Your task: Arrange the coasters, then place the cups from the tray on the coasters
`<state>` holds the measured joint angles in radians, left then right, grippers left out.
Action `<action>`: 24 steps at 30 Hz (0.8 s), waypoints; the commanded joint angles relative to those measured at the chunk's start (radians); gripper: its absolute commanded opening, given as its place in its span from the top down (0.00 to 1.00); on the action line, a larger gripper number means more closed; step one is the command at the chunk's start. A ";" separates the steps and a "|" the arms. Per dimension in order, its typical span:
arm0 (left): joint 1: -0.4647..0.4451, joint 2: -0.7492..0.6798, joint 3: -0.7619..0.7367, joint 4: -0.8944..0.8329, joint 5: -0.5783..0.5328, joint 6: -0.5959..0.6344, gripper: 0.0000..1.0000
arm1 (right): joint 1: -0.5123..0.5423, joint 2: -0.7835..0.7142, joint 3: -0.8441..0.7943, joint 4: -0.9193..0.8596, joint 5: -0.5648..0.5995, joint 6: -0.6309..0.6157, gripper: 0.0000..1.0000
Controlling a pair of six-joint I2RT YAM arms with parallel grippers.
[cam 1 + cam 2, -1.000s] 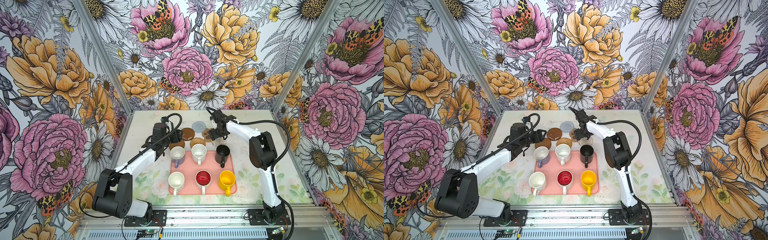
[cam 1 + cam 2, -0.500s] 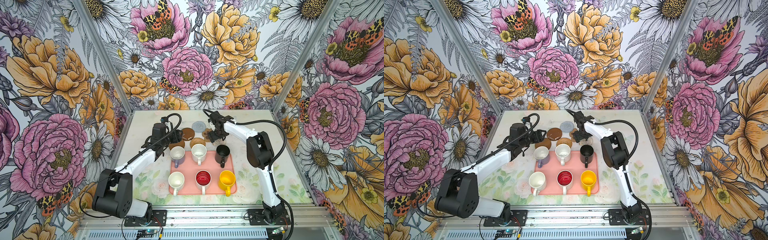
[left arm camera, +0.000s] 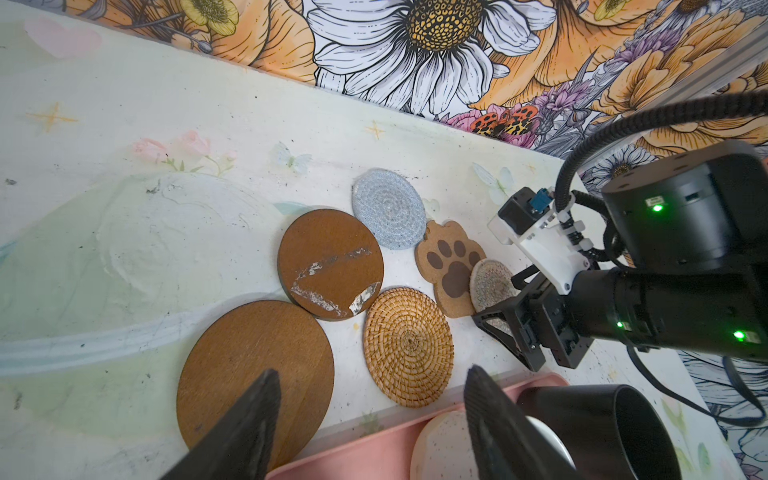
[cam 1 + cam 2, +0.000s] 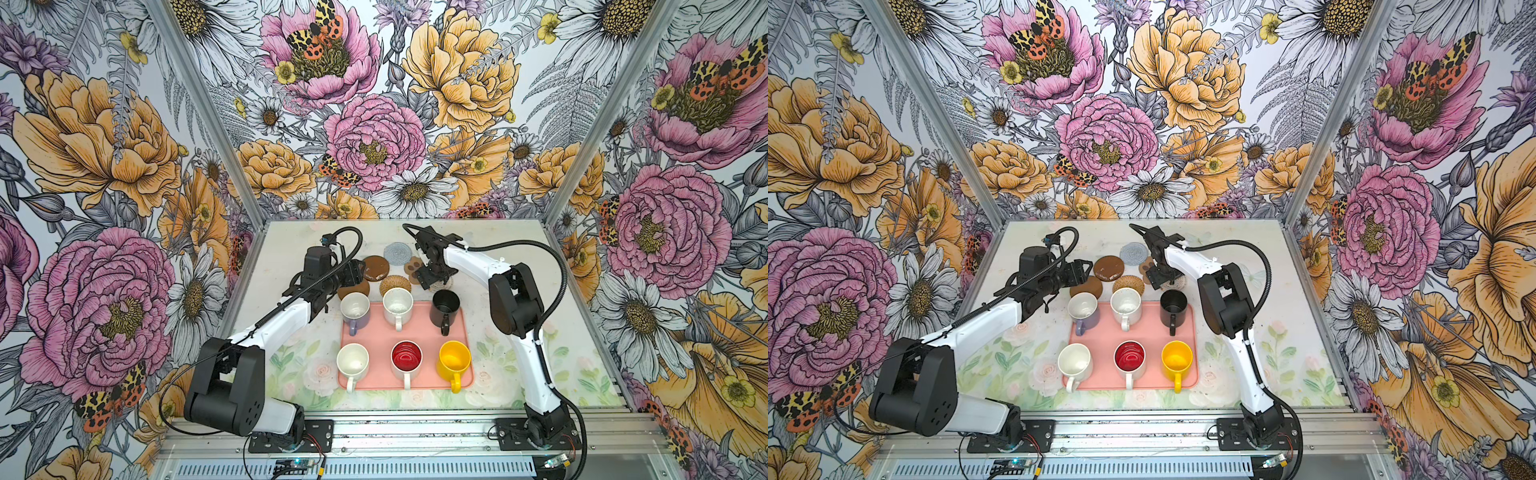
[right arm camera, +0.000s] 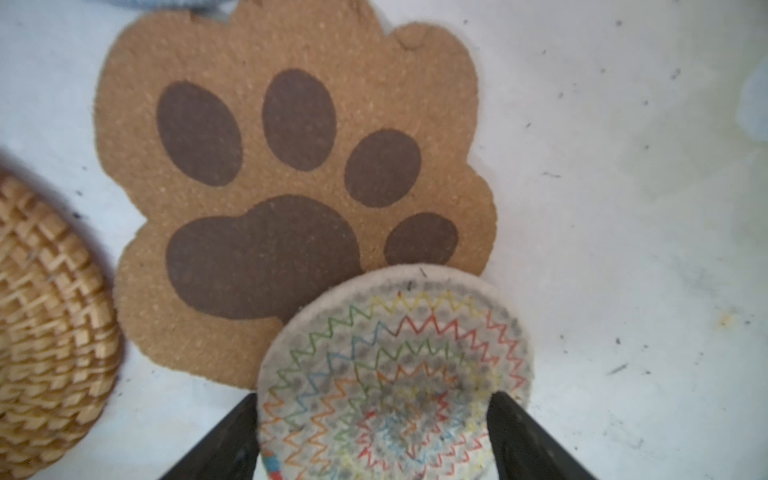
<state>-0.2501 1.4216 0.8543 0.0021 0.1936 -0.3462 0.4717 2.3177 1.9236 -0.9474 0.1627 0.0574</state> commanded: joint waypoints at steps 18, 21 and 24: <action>0.021 -0.012 -0.020 0.024 0.023 -0.014 0.28 | -0.106 -0.026 0.009 -0.010 -0.055 0.053 0.21; 0.021 -0.012 -0.019 0.024 0.023 -0.013 0.28 | -0.126 -0.026 0.007 -0.008 -0.064 0.063 0.22; 0.021 -0.012 -0.019 0.024 0.023 -0.014 0.28 | -0.144 -0.026 0.009 -0.008 -0.070 0.070 0.23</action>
<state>-0.2390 1.4216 0.8482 0.0048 0.1967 -0.3534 0.3405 2.3177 1.9236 -0.9539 0.1066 0.1043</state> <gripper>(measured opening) 0.717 0.773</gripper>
